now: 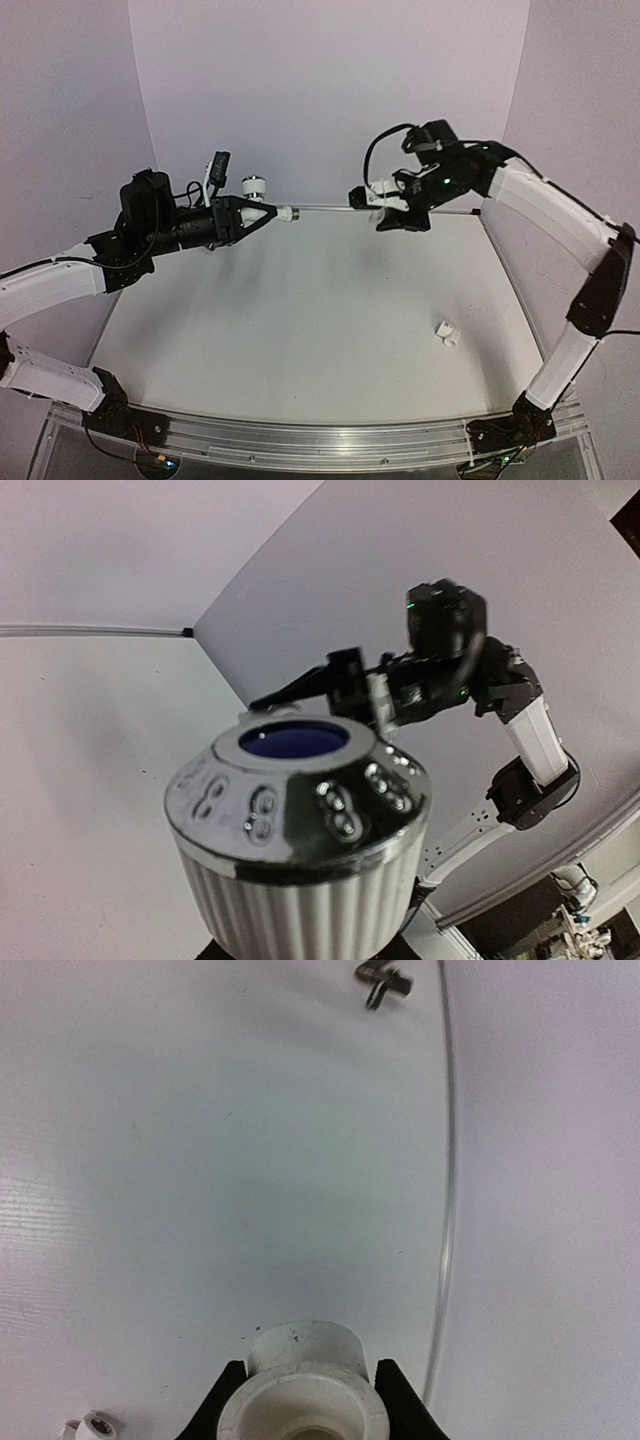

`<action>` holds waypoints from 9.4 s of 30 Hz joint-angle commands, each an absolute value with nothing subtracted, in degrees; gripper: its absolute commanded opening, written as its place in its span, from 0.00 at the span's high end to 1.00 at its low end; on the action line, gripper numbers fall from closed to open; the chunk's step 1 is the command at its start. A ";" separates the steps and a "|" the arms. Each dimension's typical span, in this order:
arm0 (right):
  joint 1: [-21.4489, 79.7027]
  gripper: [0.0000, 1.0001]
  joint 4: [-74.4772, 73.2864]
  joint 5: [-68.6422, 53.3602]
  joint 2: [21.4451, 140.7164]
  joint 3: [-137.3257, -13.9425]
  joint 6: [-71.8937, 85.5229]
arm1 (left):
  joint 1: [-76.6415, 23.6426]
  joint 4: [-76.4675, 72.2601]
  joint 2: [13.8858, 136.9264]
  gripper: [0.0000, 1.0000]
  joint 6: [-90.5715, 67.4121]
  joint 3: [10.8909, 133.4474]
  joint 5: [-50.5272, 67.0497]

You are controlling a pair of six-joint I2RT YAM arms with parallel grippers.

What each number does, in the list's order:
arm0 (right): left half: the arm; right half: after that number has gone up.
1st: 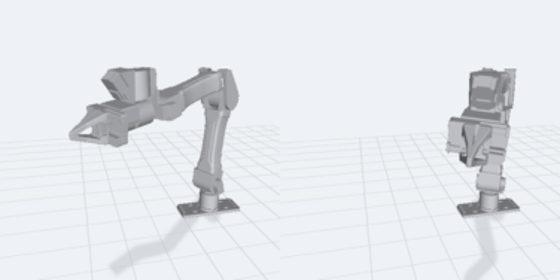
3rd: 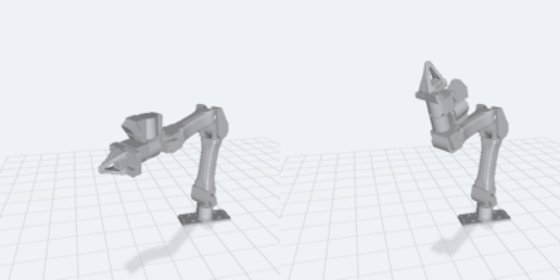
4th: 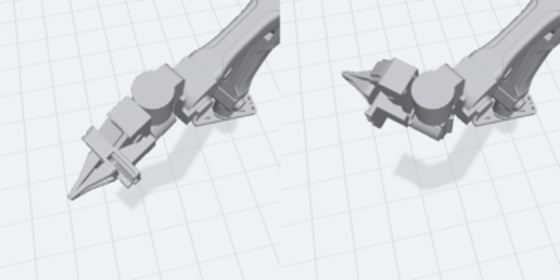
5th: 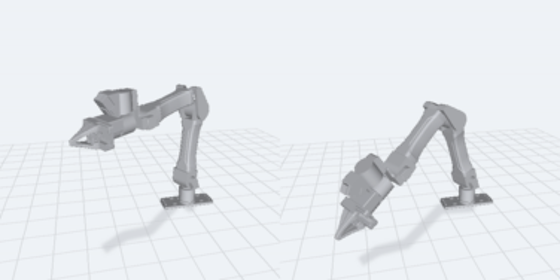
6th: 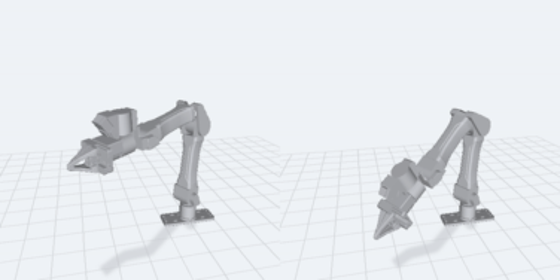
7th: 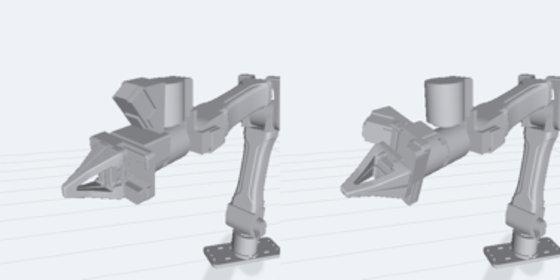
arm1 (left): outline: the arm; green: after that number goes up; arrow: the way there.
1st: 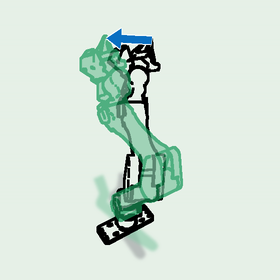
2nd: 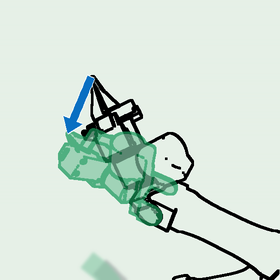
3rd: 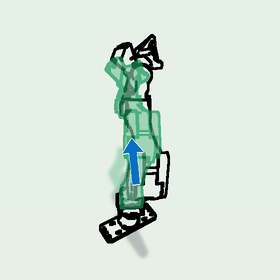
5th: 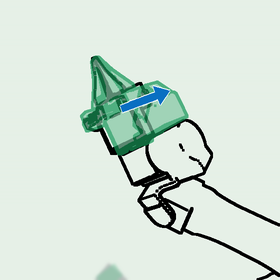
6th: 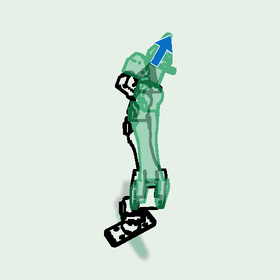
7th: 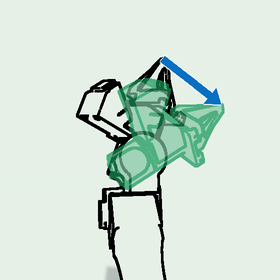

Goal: Install the water faucets

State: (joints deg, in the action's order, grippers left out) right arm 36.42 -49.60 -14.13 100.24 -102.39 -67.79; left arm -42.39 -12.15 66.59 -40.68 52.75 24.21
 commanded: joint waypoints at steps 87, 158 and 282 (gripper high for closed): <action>53.01 1.00 25.36 -38.02 65.16 -55.36 -128.95 | -53.18 -40.77 70.97 1.00 -67.87 53.93 34.77; 54.40 1.00 20.39 -38.25 62.52 -58.13 -99.04 | -54.49 -29.36 74.38 1.00 -55.47 60.36 47.63; 61.85 0.32 19.07 -5.65 68.12 -58.21 -102.91 | -50.80 -52.37 74.17 1.00 -68.54 50.55 32.14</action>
